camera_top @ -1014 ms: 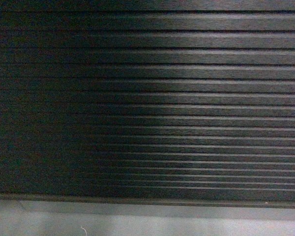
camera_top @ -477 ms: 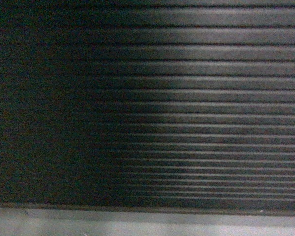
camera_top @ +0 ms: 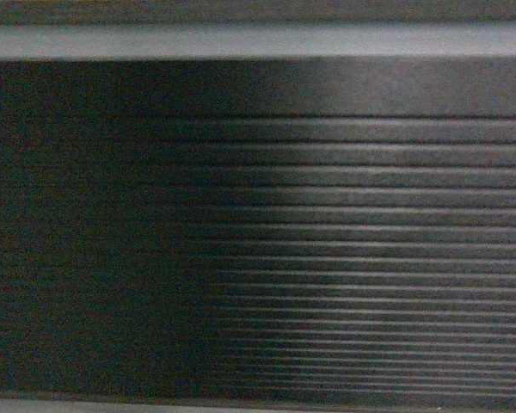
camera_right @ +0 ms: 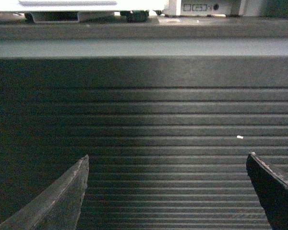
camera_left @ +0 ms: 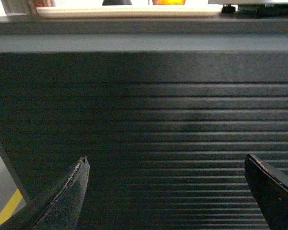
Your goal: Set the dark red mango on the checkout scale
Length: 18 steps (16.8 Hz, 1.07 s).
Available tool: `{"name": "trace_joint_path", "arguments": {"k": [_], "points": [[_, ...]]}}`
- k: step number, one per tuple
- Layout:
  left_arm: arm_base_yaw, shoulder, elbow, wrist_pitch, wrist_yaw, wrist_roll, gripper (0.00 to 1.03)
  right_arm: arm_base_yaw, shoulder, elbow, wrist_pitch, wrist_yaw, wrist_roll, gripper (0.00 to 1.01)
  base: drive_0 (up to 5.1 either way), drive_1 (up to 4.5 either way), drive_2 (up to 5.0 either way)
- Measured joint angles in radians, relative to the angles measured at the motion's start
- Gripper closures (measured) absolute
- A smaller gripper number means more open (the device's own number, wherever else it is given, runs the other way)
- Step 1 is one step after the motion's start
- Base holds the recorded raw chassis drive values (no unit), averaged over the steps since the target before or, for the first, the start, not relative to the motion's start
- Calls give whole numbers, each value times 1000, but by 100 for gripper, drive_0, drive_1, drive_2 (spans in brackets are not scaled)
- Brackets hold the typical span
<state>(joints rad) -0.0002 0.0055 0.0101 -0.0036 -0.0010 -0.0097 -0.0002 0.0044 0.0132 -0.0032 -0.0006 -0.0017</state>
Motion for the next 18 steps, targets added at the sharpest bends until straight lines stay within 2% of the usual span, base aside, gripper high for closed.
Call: {"name": "trace_joint_path", "arguments": {"k": [18], "points": [[0, 0, 0, 6, 2, 3, 5, 0, 0, 0, -1, -1, 1, 3, 0, 0, 0]]}}
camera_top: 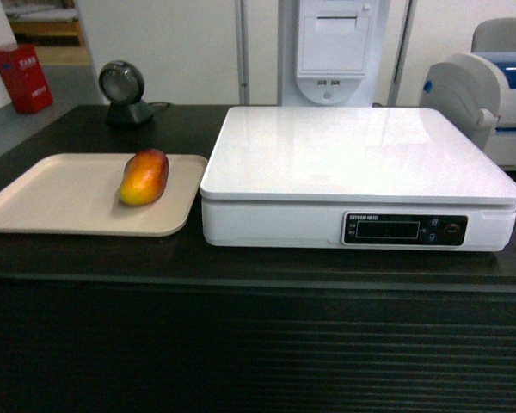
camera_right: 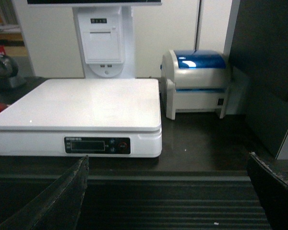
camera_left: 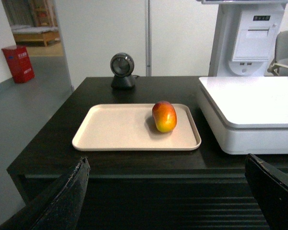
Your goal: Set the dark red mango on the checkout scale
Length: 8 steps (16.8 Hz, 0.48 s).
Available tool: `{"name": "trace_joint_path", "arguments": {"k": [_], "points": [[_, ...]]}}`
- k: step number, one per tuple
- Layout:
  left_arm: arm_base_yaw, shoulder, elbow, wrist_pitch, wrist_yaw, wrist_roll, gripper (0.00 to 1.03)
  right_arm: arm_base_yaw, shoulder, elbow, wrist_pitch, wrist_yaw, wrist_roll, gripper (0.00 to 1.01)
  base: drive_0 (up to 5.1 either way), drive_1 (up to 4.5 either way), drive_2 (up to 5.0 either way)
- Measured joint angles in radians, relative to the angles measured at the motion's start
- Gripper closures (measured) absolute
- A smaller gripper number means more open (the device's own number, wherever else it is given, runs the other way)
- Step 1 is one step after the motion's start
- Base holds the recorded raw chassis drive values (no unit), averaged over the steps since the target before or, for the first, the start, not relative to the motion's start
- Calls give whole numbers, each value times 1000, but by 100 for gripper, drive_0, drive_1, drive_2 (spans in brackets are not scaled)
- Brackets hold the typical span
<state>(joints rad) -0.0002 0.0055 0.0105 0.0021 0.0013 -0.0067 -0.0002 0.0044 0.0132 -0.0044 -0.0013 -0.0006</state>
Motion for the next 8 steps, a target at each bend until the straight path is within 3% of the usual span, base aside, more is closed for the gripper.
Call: {"name": "trace_joint_path", "arguments": {"k": [8], "points": [[0, 0, 0, -5, -2, 0, 5, 0, 0, 0, 1, 1, 0, 3, 0, 0, 0]]}}
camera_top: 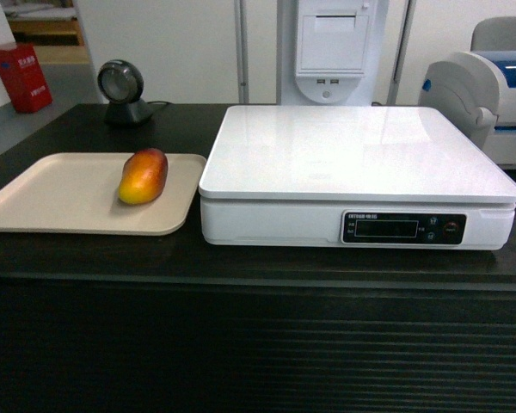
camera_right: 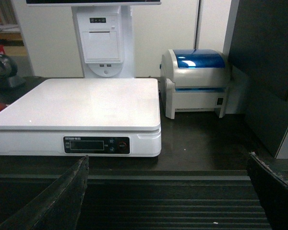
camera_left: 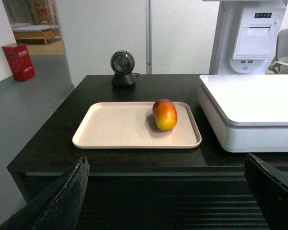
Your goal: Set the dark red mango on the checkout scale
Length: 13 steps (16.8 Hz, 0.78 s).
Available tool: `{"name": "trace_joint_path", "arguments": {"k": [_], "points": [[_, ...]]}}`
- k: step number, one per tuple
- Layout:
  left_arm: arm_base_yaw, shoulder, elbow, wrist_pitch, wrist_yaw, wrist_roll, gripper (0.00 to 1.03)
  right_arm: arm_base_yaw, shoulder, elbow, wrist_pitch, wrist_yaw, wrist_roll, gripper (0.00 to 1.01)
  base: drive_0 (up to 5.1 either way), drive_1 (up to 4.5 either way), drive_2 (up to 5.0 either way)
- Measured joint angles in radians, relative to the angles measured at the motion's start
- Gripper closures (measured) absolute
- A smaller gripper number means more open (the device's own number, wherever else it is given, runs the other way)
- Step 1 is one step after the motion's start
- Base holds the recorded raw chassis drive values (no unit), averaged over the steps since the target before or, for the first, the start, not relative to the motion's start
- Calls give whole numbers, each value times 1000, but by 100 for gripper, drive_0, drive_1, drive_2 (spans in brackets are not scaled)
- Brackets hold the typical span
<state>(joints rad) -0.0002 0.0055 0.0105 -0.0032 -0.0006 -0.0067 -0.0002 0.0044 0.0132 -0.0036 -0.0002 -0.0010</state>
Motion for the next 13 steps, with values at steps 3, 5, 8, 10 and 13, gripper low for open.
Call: {"name": "trace_joint_path", "arguments": {"k": [3, 5, 8, 10, 13], "points": [[0, 0, 0, 0, 0, 0, 5, 0, 0, 0, 0, 0, 0, 3, 0, 0, 0], [0, 0, 0, 0, 0, 0, 5, 0, 0, 0, 0, 0, 0, 3, 0, 0, 0], [0, 0, 0, 0, 0, 0, 5, 0, 0, 0, 0, 0, 0, 3, 0, 0, 0], [0, 0, 0, 0, 0, 0, 5, 0, 0, 0, 0, 0, 0, 3, 0, 0, 0], [-14, 13, 15, -61, -39, -14, 5, 0, 0, 0, 0, 0, 0, 3, 0, 0, 0]]}}
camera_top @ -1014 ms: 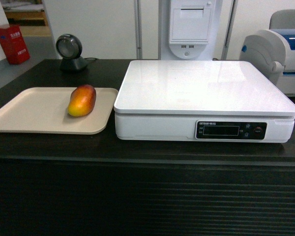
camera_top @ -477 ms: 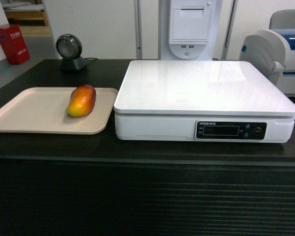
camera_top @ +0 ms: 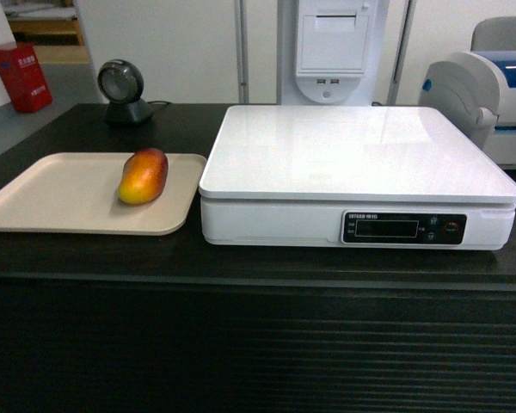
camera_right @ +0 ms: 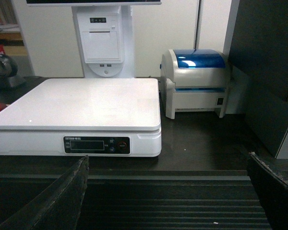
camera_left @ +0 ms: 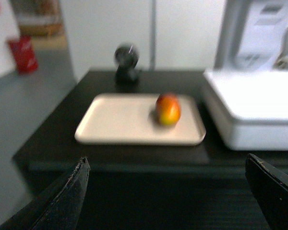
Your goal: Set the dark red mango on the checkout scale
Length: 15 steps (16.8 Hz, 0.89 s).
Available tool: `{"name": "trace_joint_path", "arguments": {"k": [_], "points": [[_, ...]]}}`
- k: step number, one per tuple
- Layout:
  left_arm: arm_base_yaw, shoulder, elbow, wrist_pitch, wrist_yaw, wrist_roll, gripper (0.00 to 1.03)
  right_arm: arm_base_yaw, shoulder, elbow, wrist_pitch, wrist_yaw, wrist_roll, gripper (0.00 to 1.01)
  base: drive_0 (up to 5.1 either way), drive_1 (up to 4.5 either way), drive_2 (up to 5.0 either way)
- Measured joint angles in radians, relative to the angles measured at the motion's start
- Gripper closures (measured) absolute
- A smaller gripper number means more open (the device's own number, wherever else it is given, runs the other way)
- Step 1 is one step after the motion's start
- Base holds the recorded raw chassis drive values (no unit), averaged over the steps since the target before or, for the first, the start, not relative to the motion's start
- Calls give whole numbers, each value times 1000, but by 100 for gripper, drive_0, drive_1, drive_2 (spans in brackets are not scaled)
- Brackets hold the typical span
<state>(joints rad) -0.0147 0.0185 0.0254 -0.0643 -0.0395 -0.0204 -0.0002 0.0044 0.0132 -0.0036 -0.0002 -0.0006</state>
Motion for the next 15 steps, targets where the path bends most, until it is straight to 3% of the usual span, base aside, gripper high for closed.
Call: {"name": "trace_joint_path", "arguments": {"k": [1, 3, 5, 7, 10, 13, 15], "points": [[-47, 99, 61, -128, -132, -60, 5, 0, 0, 0, -1, 0, 0, 3, 0, 0, 0], [-27, 221, 105, -96, -171, -102, 5, 0, 0, 0, 1, 0, 0, 3, 0, 0, 0], [12, 281, 122, -16, -129, -104, 5, 0, 0, 0, 0, 0, 0, 3, 0, 0, 0], [53, 403, 144, 102, -52, -93, 5, 0, 0, 0, 0, 0, 0, 3, 0, 0, 0], [85, 658, 197, 311, 38, -29, 5, 0, 0, 0, 0, 0, 0, 3, 0, 0, 0], [75, 1016, 358, 523, 123, 22, 5, 0, 0, 0, 0, 0, 0, 3, 0, 0, 0], [46, 1268, 509, 564, 163, 48, 5, 0, 0, 0, 0, 0, 0, 3, 0, 0, 0]]}}
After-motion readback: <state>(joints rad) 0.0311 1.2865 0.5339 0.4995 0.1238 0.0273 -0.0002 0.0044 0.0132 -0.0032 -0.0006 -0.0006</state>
